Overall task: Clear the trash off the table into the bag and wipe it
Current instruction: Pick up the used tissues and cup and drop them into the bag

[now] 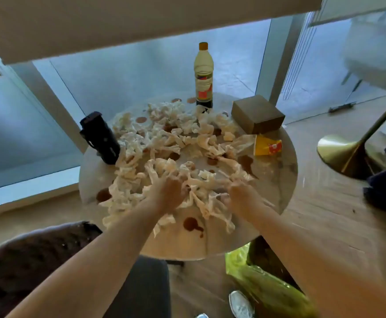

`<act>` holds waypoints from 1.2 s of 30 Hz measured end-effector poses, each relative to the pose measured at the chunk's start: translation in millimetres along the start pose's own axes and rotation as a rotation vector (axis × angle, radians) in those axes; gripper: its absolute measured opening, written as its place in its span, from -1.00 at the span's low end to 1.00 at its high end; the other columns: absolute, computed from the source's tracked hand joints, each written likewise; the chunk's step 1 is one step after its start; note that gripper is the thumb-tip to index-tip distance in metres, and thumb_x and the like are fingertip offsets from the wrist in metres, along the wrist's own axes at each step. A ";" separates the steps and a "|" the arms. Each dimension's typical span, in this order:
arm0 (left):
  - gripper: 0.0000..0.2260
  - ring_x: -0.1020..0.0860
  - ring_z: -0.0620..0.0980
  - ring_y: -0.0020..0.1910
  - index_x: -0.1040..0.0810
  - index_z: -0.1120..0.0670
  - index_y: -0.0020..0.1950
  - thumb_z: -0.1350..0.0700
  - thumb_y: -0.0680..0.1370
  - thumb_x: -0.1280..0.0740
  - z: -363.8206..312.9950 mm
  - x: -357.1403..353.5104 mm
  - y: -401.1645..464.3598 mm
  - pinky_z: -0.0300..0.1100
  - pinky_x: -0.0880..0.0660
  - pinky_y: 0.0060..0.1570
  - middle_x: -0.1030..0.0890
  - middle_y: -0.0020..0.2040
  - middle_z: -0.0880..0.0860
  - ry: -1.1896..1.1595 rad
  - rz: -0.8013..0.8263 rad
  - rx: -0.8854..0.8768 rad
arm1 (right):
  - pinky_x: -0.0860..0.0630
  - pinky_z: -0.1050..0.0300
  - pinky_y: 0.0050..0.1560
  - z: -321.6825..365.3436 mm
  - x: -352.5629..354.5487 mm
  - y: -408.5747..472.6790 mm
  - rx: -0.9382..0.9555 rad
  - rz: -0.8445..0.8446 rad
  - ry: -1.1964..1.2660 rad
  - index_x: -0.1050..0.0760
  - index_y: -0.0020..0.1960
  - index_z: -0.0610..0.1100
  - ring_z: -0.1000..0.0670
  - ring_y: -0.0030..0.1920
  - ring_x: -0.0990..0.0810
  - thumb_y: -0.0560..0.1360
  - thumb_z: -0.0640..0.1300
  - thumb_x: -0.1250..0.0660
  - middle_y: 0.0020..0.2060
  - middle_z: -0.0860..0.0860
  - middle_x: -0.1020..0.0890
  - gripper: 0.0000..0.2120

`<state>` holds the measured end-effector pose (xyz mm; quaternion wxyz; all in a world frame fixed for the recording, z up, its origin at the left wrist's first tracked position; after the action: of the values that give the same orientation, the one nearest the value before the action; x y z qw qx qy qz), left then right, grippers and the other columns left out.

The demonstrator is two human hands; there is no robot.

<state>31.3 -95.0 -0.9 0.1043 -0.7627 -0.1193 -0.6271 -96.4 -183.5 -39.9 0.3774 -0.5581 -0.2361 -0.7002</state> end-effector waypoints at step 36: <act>-0.87 -0.50 0.10 -0.03 -0.61 0.21 -0.08 0.19 0.51 -0.30 -80.4 64.0 -3.8 -0.03 -0.48 0.05 -0.58 -0.11 0.12 0.032 -0.451 0.178 | -0.47 0.23 -0.03 -42.2 107.2 -1.9 0.401 -0.411 0.480 -0.59 -0.03 -0.35 -0.18 -0.07 -0.59 0.39 -0.45 -0.34 -0.07 -0.25 -0.60 -0.82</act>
<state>-33.0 -112.9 77.3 0.0303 -0.6945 -0.3395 -0.6336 -133.2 -242.5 52.0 0.3753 -0.2339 -0.3807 -0.8121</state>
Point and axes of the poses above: each hand's wrist, its own y-axis towards the middle knuckle, its own x-axis out of the back of the hand, z = x × y, the point moved 10 cm from there along y, towards the middle knuckle
